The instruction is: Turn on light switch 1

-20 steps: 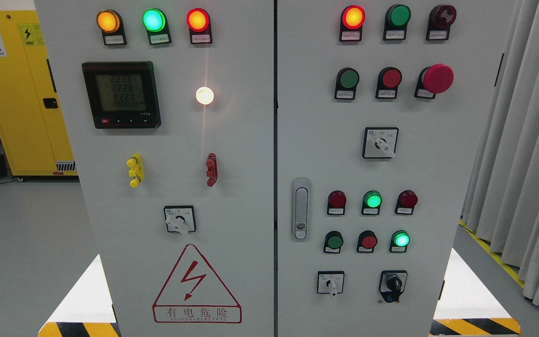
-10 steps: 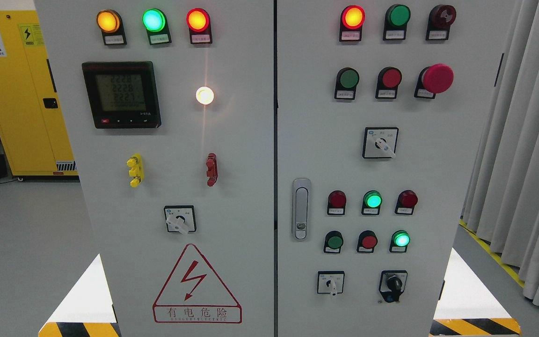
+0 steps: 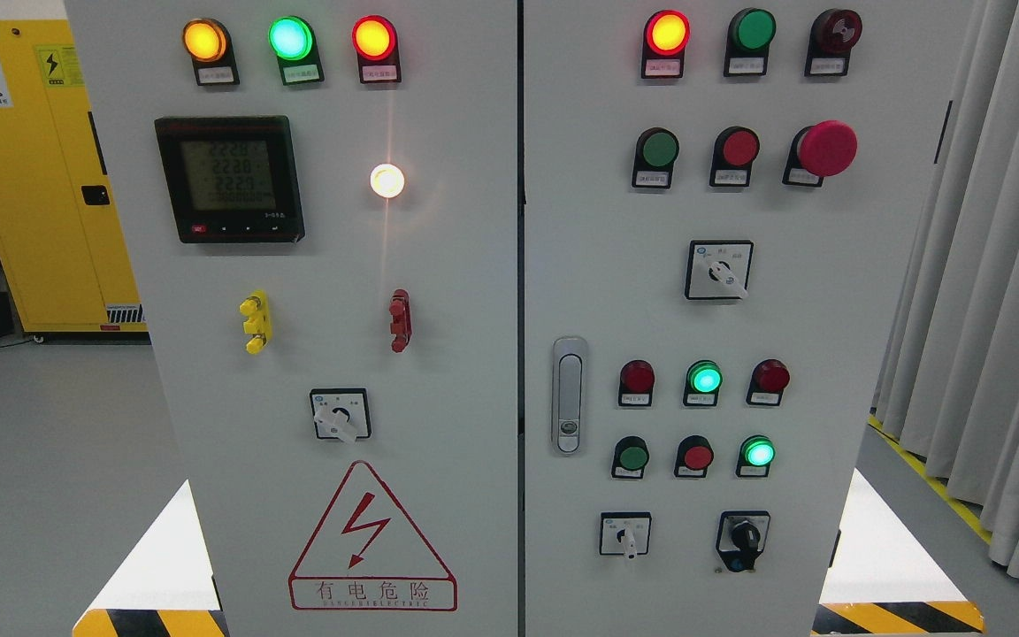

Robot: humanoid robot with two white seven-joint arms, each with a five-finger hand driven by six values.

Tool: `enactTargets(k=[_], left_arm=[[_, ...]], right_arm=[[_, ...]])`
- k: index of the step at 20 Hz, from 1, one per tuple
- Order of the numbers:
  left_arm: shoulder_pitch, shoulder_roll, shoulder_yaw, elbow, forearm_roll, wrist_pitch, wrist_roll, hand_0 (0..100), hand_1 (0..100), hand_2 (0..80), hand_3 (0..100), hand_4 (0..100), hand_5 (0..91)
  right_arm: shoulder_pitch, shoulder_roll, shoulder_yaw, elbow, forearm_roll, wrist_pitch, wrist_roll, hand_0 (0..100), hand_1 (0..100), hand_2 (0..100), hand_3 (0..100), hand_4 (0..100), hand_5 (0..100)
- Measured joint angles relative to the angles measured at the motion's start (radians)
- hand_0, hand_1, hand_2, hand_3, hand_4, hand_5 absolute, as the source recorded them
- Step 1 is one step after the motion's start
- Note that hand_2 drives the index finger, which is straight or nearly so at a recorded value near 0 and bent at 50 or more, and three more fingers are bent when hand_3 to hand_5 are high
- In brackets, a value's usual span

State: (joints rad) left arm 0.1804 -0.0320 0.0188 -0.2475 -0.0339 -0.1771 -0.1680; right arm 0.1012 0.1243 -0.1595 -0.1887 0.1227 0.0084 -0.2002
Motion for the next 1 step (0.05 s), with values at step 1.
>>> enactTargets(k=[1], left_arm=[[-0.002,-0.001,-0.001,0.006,0.017,0.0,0.002,26,0,0.0,0,0,0.0]], right_arm=[[0.0,0.0,0.0,0.0,0.0,0.0,0.0,0,50,4,0,0,0]])
